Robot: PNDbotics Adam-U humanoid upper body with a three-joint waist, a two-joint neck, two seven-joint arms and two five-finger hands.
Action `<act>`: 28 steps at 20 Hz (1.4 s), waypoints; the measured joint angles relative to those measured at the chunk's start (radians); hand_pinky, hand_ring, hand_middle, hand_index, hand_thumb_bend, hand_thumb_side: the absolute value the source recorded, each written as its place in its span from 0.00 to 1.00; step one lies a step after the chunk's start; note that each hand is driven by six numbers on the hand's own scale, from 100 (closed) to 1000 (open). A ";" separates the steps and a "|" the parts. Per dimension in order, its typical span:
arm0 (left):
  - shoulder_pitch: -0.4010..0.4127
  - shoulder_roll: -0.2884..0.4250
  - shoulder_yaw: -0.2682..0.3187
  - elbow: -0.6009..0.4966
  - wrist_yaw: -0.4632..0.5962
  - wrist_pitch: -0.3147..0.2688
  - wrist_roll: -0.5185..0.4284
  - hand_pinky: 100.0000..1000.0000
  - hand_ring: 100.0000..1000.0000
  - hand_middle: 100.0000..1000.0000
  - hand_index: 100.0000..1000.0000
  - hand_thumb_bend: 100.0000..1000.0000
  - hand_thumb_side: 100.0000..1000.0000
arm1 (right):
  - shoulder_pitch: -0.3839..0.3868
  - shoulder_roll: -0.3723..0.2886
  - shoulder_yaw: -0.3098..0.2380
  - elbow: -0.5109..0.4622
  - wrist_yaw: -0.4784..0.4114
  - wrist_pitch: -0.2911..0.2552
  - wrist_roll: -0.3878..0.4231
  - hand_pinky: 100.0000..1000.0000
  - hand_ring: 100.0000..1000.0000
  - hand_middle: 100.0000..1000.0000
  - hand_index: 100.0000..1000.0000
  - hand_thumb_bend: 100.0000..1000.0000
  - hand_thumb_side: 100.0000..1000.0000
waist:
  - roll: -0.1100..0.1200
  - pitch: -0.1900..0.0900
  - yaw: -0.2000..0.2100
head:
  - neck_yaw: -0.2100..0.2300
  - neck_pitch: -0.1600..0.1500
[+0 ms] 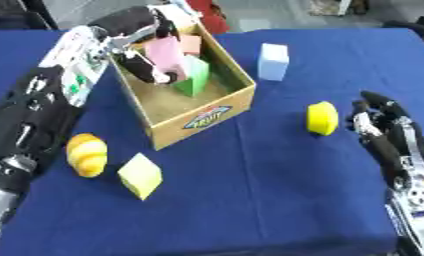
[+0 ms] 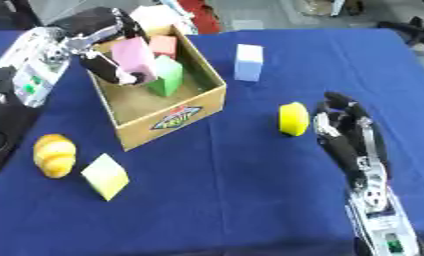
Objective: Pick up objects on the table and place them in the box.
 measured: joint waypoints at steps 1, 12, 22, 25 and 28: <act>0.001 0.001 0.000 -0.003 0.001 -0.005 -0.010 0.81 0.80 0.81 0.91 0.55 0.53 | 0.000 0.000 0.000 0.000 0.000 0.000 0.000 0.52 0.54 0.62 0.76 0.00 0.34 | 0.000 0.000 0.001 | 0.000 0.000; 0.060 0.164 0.029 -0.211 0.155 -0.036 -0.156 0.76 0.70 0.72 0.85 0.48 0.30 | -0.003 0.000 -0.002 0.002 0.000 0.000 0.000 0.52 0.54 0.62 0.76 0.00 0.34 | 0.000 0.001 0.023 | -0.006 -0.001; 0.239 0.390 0.021 -0.390 0.275 -0.026 -0.383 0.77 0.72 0.75 0.87 0.54 0.33 | -0.009 -0.001 -0.010 0.006 0.000 -0.001 -0.002 0.52 0.54 0.62 0.76 0.00 0.35 | 0.007 0.001 0.044 | -0.023 -0.001; 0.275 0.401 0.000 -0.394 0.281 -0.010 -0.403 0.78 0.73 0.77 0.88 0.53 0.34 | -0.010 -0.001 -0.012 0.006 0.000 -0.002 -0.003 0.52 0.54 0.62 0.76 0.00 0.35 | 0.007 0.001 0.044 | -0.023 -0.002; 0.305 0.401 -0.022 -0.393 0.282 -0.001 -0.411 0.79 0.74 0.78 0.89 0.55 0.33 | -0.010 -0.001 -0.013 0.006 0.000 -0.003 -0.003 0.52 0.54 0.62 0.76 0.00 0.35 | 0.007 0.001 0.044 | -0.023 -0.002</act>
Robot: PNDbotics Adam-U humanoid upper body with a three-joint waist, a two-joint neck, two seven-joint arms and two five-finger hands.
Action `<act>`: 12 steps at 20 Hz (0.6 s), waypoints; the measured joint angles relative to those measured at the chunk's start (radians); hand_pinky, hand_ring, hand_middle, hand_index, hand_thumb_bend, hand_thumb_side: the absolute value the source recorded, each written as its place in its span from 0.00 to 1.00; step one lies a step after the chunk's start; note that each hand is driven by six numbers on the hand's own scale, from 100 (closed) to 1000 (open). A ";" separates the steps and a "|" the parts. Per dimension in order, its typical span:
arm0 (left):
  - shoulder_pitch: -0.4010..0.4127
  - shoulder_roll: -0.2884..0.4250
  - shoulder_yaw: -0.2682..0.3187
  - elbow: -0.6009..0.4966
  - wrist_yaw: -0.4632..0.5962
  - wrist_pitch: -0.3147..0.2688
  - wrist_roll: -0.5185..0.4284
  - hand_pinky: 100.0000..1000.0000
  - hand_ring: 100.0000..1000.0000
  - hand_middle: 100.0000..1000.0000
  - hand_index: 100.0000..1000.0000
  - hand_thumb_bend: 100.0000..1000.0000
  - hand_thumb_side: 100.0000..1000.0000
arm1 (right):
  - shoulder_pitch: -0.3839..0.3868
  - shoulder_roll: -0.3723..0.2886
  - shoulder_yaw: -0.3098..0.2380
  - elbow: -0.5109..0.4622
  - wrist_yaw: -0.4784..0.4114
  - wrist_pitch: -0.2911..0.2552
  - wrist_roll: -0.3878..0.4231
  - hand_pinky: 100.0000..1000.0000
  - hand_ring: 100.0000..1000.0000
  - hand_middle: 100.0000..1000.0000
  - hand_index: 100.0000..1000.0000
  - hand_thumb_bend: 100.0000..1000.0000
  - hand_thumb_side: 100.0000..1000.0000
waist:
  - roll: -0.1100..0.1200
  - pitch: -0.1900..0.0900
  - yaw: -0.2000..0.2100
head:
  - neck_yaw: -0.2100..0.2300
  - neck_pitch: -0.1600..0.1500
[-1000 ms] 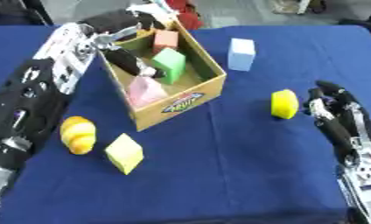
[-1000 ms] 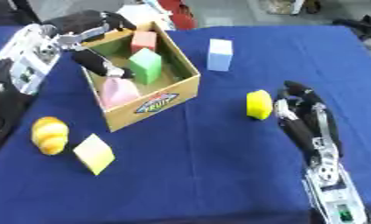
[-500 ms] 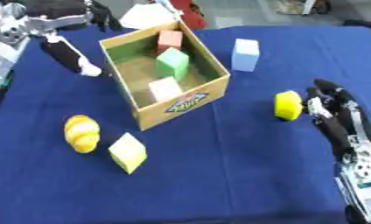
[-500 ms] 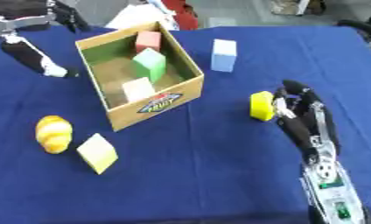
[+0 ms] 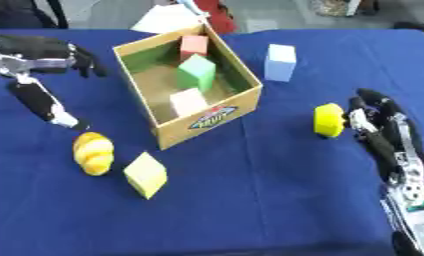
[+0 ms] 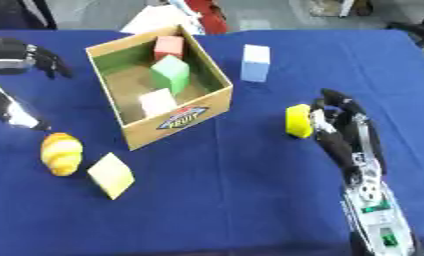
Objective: Pick up objects on the table and place them in the box.
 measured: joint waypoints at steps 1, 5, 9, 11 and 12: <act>0.008 0.000 -0.008 0.000 0.000 0.002 -0.003 0.79 0.75 0.79 0.89 0.55 0.33 | 0.000 0.000 0.000 0.000 0.000 0.000 0.000 0.52 0.54 0.62 0.76 0.00 0.35 | 0.000 0.000 -0.001 | 0.000 0.000; 0.031 0.001 -0.031 0.002 -0.006 -0.001 -0.016 0.80 0.75 0.80 0.89 0.56 0.31 | 0.000 0.000 0.000 0.000 0.000 0.000 0.000 0.52 0.54 0.62 0.76 0.00 0.35 | 0.000 0.000 -0.002 | 0.001 0.000; 0.048 0.003 -0.041 0.019 -0.023 -0.003 -0.016 0.80 0.75 0.80 0.89 0.55 0.28 | 0.000 0.000 0.000 0.000 0.000 0.000 0.000 0.52 0.54 0.62 0.76 0.00 0.35 | 0.000 0.000 -0.001 | 0.001 0.000; 0.056 0.002 -0.043 0.026 -0.037 -0.007 -0.012 0.80 0.75 0.79 0.89 0.52 0.26 | 0.000 0.000 0.000 0.000 0.000 0.000 0.000 0.52 0.54 0.62 0.76 0.00 0.35 | 0.000 0.000 0.000 | 0.001 0.000; 0.061 -0.002 -0.043 0.030 -0.043 -0.009 -0.011 0.79 0.75 0.79 0.89 0.51 0.25 | 0.000 0.000 0.000 0.000 0.000 0.000 0.000 0.52 0.54 0.62 0.76 0.00 0.35 | 0.000 0.000 0.000 | 0.001 0.000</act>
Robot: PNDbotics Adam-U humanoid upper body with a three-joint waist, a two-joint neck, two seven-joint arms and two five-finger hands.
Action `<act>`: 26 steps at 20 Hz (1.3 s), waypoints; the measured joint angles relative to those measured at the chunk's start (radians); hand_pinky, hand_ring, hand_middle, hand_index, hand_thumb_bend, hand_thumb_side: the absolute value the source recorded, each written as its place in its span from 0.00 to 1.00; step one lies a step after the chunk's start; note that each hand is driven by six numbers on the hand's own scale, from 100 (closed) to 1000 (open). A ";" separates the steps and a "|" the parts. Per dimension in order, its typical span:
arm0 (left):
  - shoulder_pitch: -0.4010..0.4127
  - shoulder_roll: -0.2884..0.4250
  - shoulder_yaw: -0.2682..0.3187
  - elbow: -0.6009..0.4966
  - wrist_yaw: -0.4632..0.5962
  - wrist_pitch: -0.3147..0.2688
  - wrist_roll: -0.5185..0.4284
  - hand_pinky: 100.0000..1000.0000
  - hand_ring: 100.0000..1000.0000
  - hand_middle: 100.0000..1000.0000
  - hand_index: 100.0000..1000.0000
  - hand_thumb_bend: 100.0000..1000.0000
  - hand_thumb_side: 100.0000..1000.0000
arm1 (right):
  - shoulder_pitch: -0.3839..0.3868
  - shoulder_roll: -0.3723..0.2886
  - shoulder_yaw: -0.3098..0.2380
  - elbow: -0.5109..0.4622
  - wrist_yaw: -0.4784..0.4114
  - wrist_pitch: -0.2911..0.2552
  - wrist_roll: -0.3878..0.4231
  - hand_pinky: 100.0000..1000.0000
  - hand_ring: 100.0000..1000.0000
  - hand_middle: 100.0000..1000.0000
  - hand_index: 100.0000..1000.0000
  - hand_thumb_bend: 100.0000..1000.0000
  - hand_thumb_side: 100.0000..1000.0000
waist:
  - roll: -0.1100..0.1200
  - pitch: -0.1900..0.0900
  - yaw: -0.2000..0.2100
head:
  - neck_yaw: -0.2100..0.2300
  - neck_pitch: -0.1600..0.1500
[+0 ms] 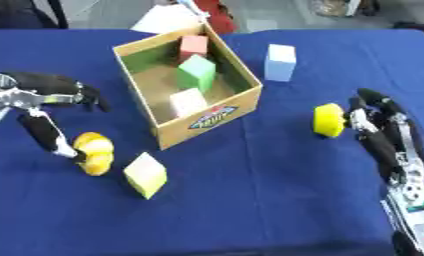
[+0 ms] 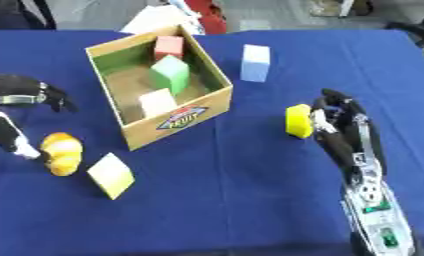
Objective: Pick up objects on the table and place them in the box.
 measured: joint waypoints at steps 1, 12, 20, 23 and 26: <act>0.006 -0.005 -0.003 0.004 -0.004 -0.002 0.001 0.78 0.73 0.78 0.88 0.48 0.22 | 0.000 0.000 0.000 0.000 0.000 0.000 0.000 0.52 0.54 0.62 0.76 0.00 0.35 | 0.000 0.000 0.000 | 0.000 -0.001; 0.025 -0.058 -0.008 0.044 -0.008 -0.028 0.082 0.53 0.38 0.39 0.59 0.14 0.00 | 0.000 0.000 0.000 0.000 0.000 0.001 0.001 0.52 0.54 0.62 0.76 0.00 0.35 | 0.000 0.000 0.000 | 0.000 -0.007; -0.025 -0.038 0.051 -0.105 0.069 -0.016 0.146 0.53 0.34 0.34 0.54 0.12 0.00 | 0.001 0.000 0.000 0.001 0.000 0.001 0.000 0.52 0.54 0.62 0.76 0.00 0.35 | 0.000 0.000 0.001 | -0.001 -0.007; -0.104 -0.041 0.077 -0.130 0.086 -0.002 0.151 0.54 0.35 0.34 0.55 0.14 0.00 | 0.003 0.000 0.000 0.003 0.000 0.001 0.001 0.52 0.54 0.62 0.76 0.00 0.35 | 0.000 -0.001 0.002 | -0.002 -0.007; -0.202 -0.095 0.093 -0.060 0.044 0.020 0.182 0.55 0.35 0.35 0.56 0.14 0.00 | 0.008 0.000 0.000 0.006 0.000 0.002 0.003 0.52 0.54 0.62 0.76 0.00 0.35 | 0.000 -0.001 -0.003 | -0.001 -0.007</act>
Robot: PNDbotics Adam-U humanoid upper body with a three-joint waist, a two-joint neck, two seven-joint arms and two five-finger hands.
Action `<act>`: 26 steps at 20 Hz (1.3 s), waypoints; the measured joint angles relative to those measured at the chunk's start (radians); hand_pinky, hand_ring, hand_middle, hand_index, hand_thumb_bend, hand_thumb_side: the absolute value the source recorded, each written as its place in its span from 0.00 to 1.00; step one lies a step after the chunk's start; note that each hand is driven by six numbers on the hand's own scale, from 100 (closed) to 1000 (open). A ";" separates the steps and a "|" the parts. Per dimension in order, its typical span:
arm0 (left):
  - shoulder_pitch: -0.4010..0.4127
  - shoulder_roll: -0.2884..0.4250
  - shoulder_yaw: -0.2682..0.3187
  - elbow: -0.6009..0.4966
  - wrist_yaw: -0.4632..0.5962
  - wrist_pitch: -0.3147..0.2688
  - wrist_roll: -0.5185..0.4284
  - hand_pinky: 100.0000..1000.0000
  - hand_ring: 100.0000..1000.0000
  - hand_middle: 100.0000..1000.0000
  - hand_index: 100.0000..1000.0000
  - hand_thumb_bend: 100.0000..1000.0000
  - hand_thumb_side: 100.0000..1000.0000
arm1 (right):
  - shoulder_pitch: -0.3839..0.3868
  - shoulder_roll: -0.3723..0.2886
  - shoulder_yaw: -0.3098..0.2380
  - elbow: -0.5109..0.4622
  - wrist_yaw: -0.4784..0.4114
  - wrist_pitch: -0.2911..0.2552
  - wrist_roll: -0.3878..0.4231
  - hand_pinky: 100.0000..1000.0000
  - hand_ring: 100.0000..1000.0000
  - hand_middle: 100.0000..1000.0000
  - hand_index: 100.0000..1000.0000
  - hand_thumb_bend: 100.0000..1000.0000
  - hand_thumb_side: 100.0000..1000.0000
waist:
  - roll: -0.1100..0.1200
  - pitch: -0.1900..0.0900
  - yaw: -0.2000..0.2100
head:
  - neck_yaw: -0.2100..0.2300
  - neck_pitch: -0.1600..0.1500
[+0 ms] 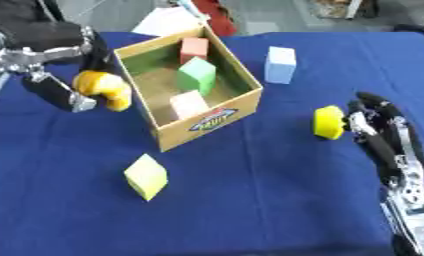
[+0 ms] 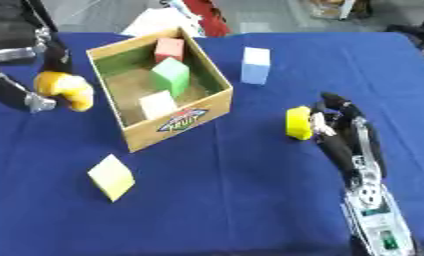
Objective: Pick up objects on the table and place them in the box.
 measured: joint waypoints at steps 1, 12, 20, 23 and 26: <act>-0.028 -0.028 0.002 0.040 -0.024 0.006 0.018 0.55 0.36 0.35 0.56 0.15 0.00 | 0.001 0.000 0.000 0.000 0.000 0.000 0.001 0.52 0.54 0.62 0.76 0.00 0.35 | 0.000 0.000 -0.004 | 0.000 0.000; -0.144 -0.294 0.071 0.503 -0.468 0.066 0.394 0.83 0.82 0.83 0.93 0.46 0.39 | 0.001 0.009 0.013 0.001 0.000 0.002 0.017 0.52 0.54 0.62 0.76 0.00 0.36 | 0.000 0.000 -0.060 | 0.028 0.001; -0.109 -0.244 0.120 0.445 -0.395 0.133 0.535 0.77 0.71 0.71 0.85 0.41 0.53 | -0.006 0.008 0.012 0.001 0.000 0.001 0.017 0.52 0.54 0.62 0.77 0.00 0.35 | 0.000 0.000 -0.028 | 0.023 0.000; -0.054 -0.187 0.131 0.329 -0.234 0.144 0.554 0.76 0.67 0.65 0.82 0.36 0.49 | -0.011 -0.008 0.010 0.001 0.000 0.002 0.017 0.53 0.54 0.62 0.77 0.00 0.35 | 0.000 0.000 -0.012 | 0.015 0.000; 0.029 -0.130 0.142 0.197 -0.062 0.158 0.571 0.74 0.63 0.62 0.80 0.32 0.47 | -0.032 -0.053 0.010 -0.003 0.004 0.009 0.022 0.53 0.54 0.63 0.78 0.00 0.33 | 0.000 0.000 0.002 | 0.005 0.000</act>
